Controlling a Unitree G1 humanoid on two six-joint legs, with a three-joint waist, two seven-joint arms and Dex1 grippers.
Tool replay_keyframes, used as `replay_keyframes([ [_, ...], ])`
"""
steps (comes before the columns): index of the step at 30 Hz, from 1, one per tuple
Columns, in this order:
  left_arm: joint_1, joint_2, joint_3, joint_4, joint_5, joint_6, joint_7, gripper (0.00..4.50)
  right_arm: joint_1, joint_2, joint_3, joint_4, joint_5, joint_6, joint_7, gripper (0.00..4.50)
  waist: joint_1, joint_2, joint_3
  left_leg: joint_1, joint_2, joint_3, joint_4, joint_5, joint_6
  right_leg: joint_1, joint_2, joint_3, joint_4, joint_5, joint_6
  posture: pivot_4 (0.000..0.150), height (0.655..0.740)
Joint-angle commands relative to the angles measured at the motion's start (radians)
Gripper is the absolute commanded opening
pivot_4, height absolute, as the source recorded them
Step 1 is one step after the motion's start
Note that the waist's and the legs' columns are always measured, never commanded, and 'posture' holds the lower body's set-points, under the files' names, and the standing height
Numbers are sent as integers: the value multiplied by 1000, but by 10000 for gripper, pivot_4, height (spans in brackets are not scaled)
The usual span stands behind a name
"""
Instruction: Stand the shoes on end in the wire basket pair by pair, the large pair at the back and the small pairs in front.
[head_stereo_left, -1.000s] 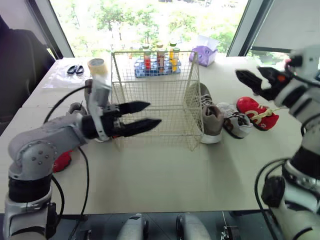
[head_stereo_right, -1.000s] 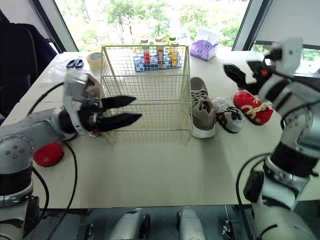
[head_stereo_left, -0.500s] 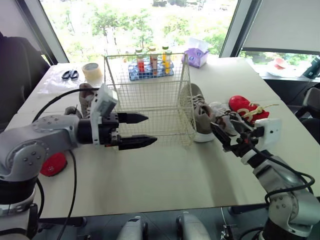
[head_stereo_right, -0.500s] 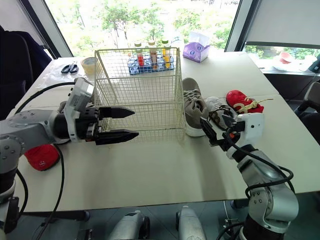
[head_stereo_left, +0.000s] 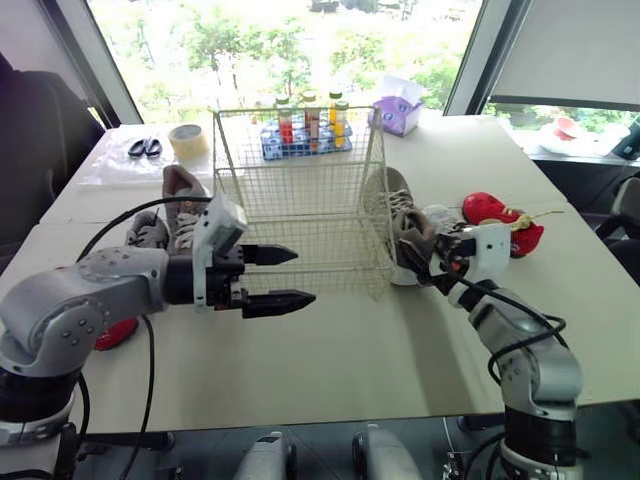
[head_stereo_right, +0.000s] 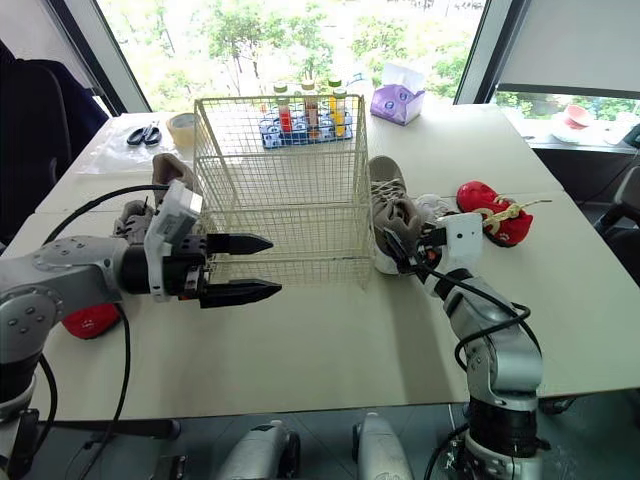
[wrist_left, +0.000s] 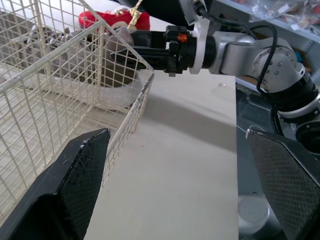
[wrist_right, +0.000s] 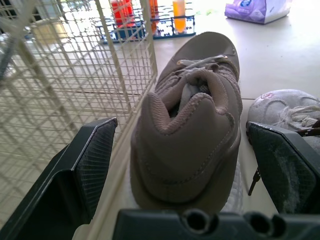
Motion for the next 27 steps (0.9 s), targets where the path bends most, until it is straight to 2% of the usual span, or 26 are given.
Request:
replay_keyframes([
  [1, 7, -2, 29, -25, 1, -22, 8, 45000, -20, -11, 12, 10, 0, -53, -7, 44846, 0, 0, 0, 0, 0, 0, 0, 0, 0, 0, 0, 0, 0, 0, 0, 1500, 7400],
  [13, 16, -13, 18, -19, 34, -43, 9, 45000, -116, -24, 60, 211, -31, -45, -61, 44846, -3, 0, 0, 0, 0, 0, 0, 0, 0, 0, 0, 0, 0, 0, 0, 1500, 7400],
  [16, 17, -14, 19, -20, 43, -46, 8, 45000, -111, -27, 72, 228, -32, -51, -57, 36569, -3, 0, 0, 0, 0, 0, 0, 0, 0, 0, 0, 0, 0, 0, 0, 1500, 7400],
  [24, 17, -17, 19, -15, 67, -58, -2, 45000, -89, -29, 80, 226, -42, -61, -77, 5955, -4, -2, -1, 3, 0, 0, 0, 0, 0, 3, 0, 0, 0, 0, 0, 1500, 7400],
  [25, 17, -18, 17, -12, 70, -62, -3, 45000, -88, -31, 74, 215, -45, -67, -84, 3545, -4, -2, -1, 3, 0, 0, 0, 0, 0, 3, 0, 0, 0, 0, 0, 1500, 7400],
  [27, 17, -20, 12, -6, 80, -72, -6, 45000, -98, -32, 55, 192, -46, -81, -102, 3001, -3, -2, -1, 3, 0, 0, 0, 0, 1, 3, 0, 0, -1, 0, 0, 1500, 7400],
])
